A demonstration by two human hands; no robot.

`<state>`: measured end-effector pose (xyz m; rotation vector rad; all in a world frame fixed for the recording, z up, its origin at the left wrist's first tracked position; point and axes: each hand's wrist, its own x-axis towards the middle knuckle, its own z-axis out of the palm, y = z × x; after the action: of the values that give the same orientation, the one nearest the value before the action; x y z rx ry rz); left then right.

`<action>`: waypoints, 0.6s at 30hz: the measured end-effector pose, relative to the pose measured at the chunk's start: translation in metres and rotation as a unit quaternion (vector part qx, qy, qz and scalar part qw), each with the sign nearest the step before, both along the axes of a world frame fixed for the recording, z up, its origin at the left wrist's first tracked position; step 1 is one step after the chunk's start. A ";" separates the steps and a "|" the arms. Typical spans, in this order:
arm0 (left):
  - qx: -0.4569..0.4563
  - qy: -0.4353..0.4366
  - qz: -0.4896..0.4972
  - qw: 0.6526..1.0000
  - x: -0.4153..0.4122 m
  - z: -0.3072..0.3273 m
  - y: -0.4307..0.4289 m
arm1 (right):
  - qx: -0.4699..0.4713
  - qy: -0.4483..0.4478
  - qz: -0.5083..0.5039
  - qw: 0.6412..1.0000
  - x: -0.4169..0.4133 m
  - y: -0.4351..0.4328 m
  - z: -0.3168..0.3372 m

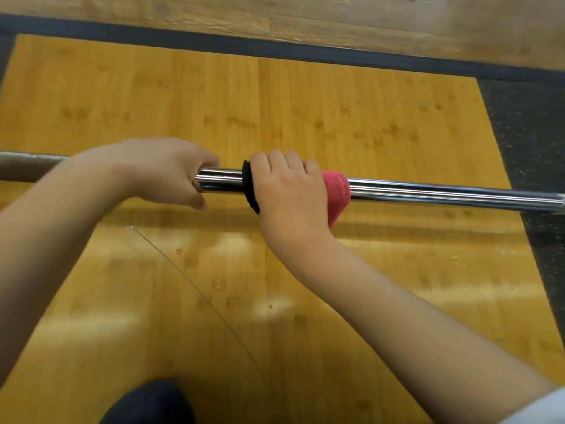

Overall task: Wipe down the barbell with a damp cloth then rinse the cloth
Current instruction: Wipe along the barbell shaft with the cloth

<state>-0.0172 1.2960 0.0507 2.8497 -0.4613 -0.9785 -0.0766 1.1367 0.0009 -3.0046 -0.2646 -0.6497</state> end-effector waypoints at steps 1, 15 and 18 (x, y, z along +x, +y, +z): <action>0.008 -0.106 0.004 0.994 -0.009 -0.005 -0.001 | -0.001 0.001 -0.017 1.000 0.001 0.006 0.000; 0.001 -0.285 -0.059 0.957 -0.026 -0.020 -0.003 | 0.000 0.024 0.048 0.999 0.002 0.018 0.006; -0.011 0.020 -0.032 0.999 0.002 0.000 -0.004 | 0.000 0.039 0.048 0.998 -0.004 -0.010 0.008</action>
<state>-0.0155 1.2924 0.0503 2.8064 -0.5589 -1.0315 -0.0801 1.1270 0.0094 -2.9860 -0.4026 -0.5234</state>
